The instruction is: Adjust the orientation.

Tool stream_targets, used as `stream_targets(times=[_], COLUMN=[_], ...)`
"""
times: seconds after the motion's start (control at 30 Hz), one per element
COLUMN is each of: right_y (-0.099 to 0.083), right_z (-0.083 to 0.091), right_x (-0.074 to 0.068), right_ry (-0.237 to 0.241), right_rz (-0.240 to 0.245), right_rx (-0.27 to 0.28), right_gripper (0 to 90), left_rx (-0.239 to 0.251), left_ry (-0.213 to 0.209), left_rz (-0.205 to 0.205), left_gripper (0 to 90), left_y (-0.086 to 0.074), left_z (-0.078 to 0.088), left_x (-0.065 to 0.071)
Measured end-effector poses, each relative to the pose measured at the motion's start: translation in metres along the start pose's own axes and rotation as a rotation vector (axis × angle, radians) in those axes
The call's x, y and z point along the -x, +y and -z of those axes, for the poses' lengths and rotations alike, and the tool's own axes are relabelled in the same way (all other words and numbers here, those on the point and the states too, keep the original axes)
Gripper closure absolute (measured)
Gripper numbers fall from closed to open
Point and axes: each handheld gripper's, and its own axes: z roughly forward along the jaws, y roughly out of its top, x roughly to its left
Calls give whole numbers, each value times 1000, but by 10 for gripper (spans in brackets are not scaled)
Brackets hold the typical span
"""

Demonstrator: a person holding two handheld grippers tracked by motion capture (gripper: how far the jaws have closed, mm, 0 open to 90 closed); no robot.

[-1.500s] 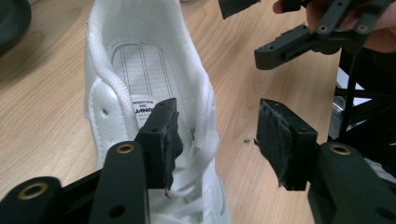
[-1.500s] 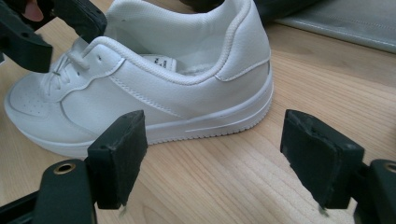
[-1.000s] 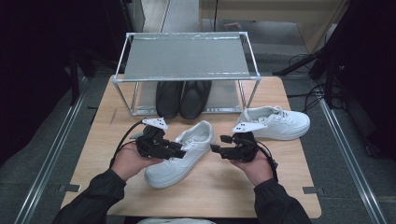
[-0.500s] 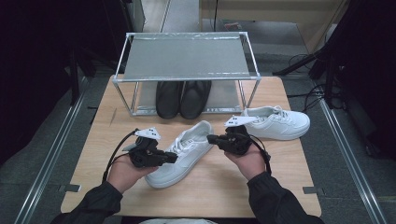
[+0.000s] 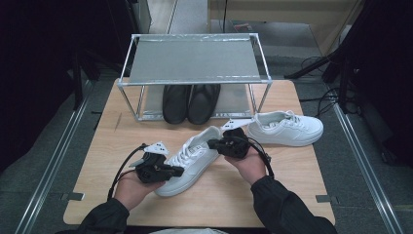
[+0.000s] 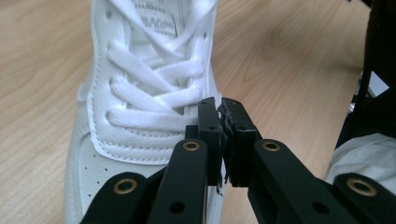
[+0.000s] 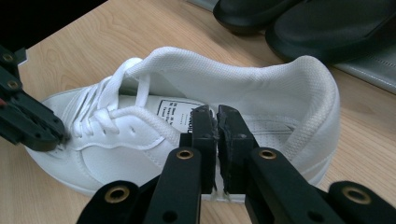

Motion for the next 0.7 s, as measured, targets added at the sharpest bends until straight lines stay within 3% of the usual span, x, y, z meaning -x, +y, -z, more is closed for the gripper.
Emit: stream_targets(times=[0.1, 0.2, 0.3, 0.53, 0.7], right_y=[0, 0, -2, -3, -4], right_z=[-1, -1, -2, -1, -1], right_x=[2, 3, 4, 3, 3], right_ry=[8, 13, 21, 13, 19], right_rz=[-7, -16, -31, -28, -39], right_rx=[-5, -9, -2, 2, 0], right_gripper=[870, 868, 864, 857, 858], left_rx=[7, 9, 9, -1, -5], left_ry=[-12, 1, -19, -3, -20], left_rz=[14, -11, 9, -9, 0], left_gripper=[877, 883, 897, 899, 900], left_y=[-1, -2, -2, -2, -1], left_z=[-2, -3, -4, -5, -6], left_x=[-2, -2, -7, -6, -10])
